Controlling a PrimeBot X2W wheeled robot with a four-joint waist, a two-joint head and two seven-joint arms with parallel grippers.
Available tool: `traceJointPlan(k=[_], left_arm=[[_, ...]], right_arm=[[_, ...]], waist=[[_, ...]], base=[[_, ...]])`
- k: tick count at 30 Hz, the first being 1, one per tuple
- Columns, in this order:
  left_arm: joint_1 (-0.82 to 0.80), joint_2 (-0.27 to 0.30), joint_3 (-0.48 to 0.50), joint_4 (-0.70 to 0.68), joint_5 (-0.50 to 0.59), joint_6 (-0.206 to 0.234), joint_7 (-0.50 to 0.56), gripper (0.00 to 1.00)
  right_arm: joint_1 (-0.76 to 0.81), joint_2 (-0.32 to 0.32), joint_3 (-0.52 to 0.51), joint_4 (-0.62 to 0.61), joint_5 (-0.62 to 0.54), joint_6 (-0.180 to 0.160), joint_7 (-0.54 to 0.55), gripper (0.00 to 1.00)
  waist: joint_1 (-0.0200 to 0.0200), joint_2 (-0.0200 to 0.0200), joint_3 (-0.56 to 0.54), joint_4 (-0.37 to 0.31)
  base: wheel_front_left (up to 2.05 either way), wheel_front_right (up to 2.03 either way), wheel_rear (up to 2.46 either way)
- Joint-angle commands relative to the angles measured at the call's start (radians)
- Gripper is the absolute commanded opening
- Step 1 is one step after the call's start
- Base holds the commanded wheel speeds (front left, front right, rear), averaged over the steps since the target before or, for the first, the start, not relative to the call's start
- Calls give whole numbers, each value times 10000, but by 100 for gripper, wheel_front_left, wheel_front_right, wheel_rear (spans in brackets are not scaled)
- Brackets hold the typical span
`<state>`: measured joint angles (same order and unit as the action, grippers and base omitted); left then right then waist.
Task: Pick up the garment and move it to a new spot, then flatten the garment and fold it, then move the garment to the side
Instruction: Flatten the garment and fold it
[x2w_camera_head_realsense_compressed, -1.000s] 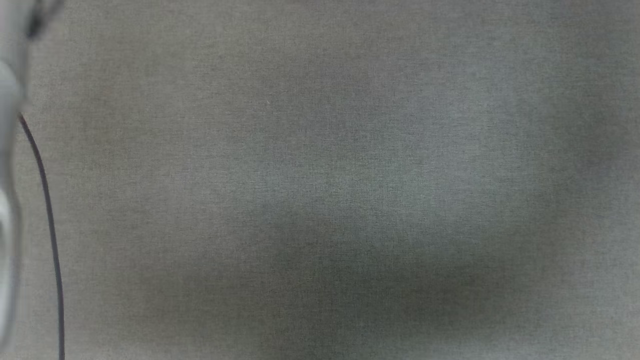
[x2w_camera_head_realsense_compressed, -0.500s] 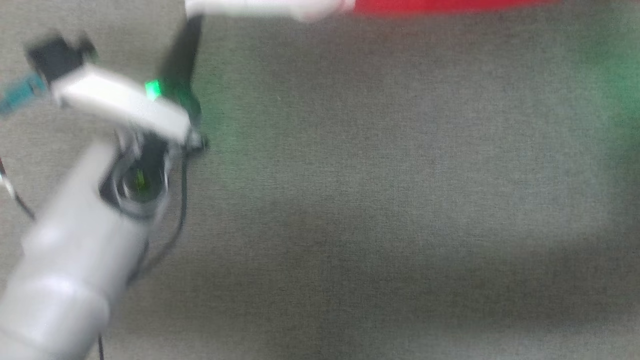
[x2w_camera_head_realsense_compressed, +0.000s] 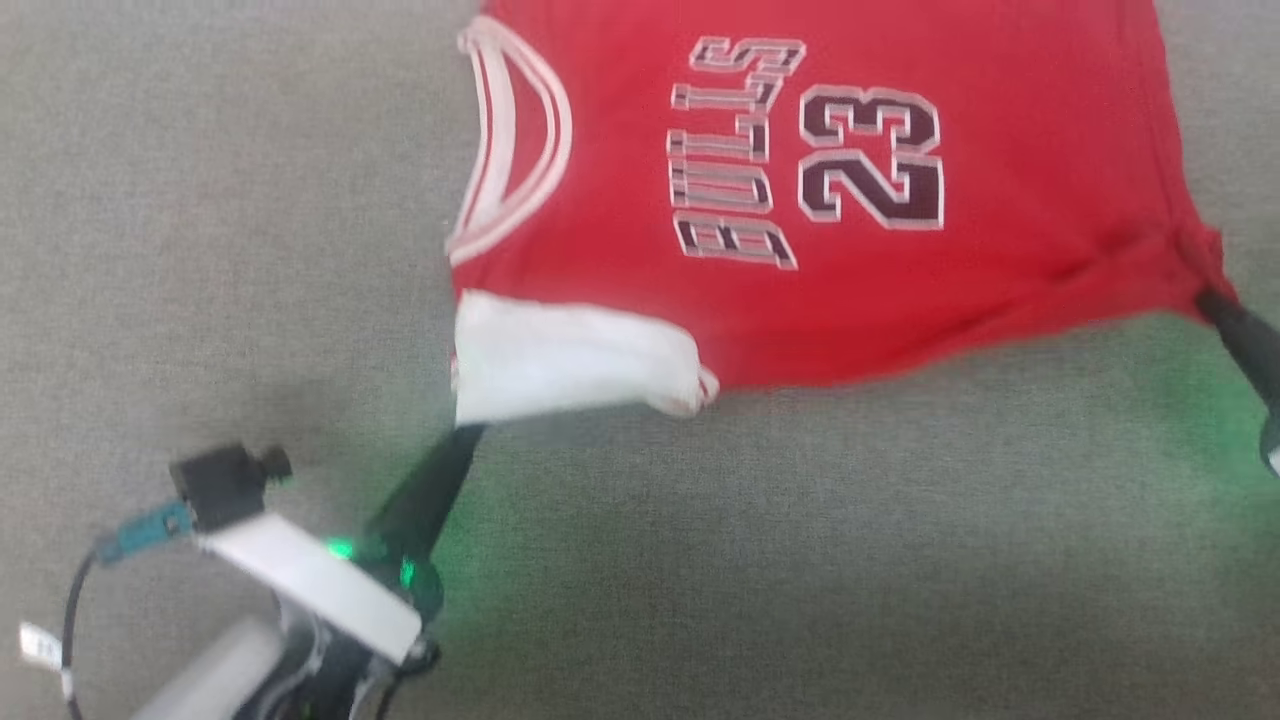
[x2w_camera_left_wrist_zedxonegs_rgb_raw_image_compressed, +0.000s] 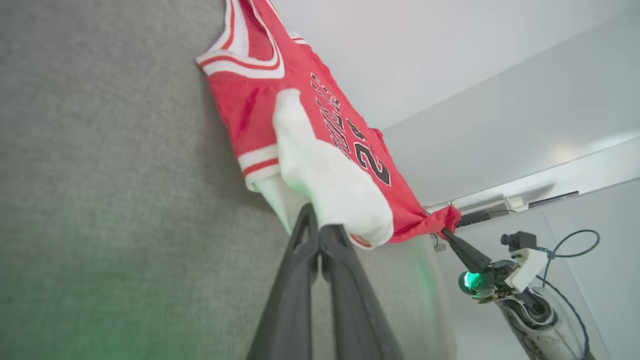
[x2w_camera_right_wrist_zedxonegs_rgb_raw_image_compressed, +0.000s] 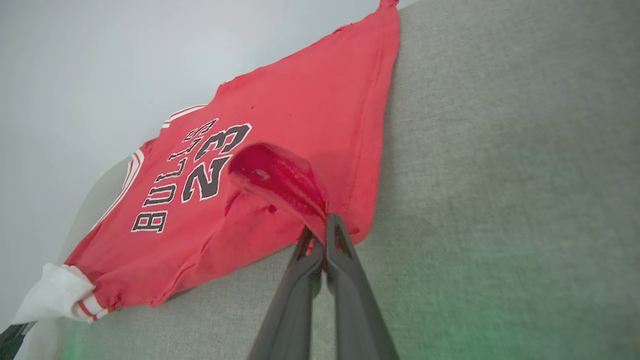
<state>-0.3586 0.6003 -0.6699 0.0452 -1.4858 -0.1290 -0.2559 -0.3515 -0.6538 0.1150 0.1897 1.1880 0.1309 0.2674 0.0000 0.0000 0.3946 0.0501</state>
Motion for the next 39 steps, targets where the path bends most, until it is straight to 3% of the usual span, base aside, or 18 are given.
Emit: traceJointPlan(k=[1,10,17,20,28,33,39], left_arm=[[410,108,33,-246,140,-14,-61,0],[2912,54,998,-2142,949,-14,-95,0],[1557,-9,969,-2446,1376,-14,389,0],[332,-146,1050,-1834,1256,-14,836,0],[-3174,-1019,1348,1636,491,-14,1942,0],[-4389,-1420,1193,3727,906,-15,1909,0],[-4933,-1613,722,4997,1336,-15,1933,0]], right_arm=[[445,19,-220,-277,130,-2,118,0],[3402,487,-2139,-2170,235,-2,744,0],[3194,1439,-3108,-2619,-60,-2,1243,0],[2457,1776,-3172,-2243,-377,-4,1531,0],[-191,2447,-3099,-527,-1343,-2,2100,0],[-874,2472,-2612,50,-1953,-2,2222,0],[-1082,2538,-2355,319,-2064,-4,1909,0]], waist=[[0,0,-124,-45],[0,0,-387,-144],[0,0,-480,-233],[0,0,-457,-352],[0,0,81,-794],[0,0,542,-889],[0,0,894,-934]], base=[[0,0,0],[0,0,0],[0,0,0],[0,0,0],[0,0,0],[0,0,0],[0,0,0]])
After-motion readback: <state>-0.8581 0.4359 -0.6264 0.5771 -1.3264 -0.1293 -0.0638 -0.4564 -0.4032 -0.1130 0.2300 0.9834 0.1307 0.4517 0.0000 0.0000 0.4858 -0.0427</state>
